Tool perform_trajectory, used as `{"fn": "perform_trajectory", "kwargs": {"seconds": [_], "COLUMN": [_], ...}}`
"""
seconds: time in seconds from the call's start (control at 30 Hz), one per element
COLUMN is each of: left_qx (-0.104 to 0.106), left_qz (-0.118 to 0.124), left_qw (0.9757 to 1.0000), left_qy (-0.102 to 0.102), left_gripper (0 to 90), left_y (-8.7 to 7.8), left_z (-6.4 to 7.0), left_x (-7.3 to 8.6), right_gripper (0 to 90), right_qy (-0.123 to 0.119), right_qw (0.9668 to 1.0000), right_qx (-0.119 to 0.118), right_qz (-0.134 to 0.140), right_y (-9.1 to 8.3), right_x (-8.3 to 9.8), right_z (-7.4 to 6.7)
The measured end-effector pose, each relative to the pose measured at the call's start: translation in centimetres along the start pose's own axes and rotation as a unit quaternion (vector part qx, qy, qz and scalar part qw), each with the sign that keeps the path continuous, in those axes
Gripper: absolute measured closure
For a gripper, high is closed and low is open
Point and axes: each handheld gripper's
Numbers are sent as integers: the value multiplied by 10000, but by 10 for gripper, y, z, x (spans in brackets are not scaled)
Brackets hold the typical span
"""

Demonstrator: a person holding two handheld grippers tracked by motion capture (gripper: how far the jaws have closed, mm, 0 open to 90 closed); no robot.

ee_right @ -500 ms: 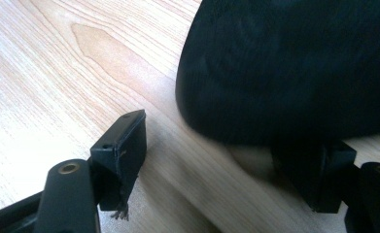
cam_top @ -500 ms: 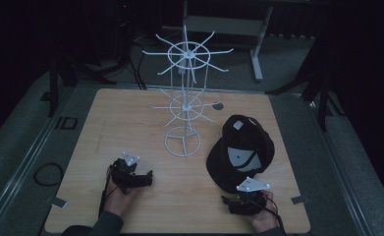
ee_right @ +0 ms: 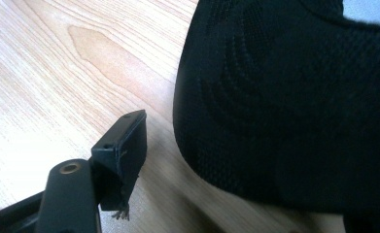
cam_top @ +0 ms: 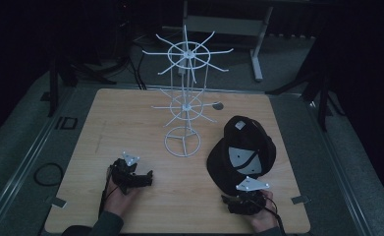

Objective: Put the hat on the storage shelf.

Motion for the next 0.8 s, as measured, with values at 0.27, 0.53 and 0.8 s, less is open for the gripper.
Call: {"fn": "perform_trajectory", "kwargs": {"seconds": [0.27, 0.53, 0.8], "left_qx": [-1, -3, -2], "left_qz": [-2, -1, -2], "left_qw": [10000, 10000, 10000], "left_qy": [1, 1, 1], "left_gripper": [1, 1, 2], "left_y": [0, 0, 0], "left_z": [0, 0, 0], "left_x": [0, 0, 0], "right_gripper": [324, 428, 457], "right_qy": [168, 355, 657], "right_qw": [9999, 9993, 9969], "right_qx": [24, -61, -108], "right_qz": [17, 84, 415], "right_y": [0, 0, -2], "right_x": [-1, -3, -7], "right_z": [2, 1, 2]}}
Point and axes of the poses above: each handheld gripper's, and its own axes: y roughly forward along the jaws, x roughly out of its underside, z roughly to its right, and after that the axes turned 10 degrees about z, right-handed
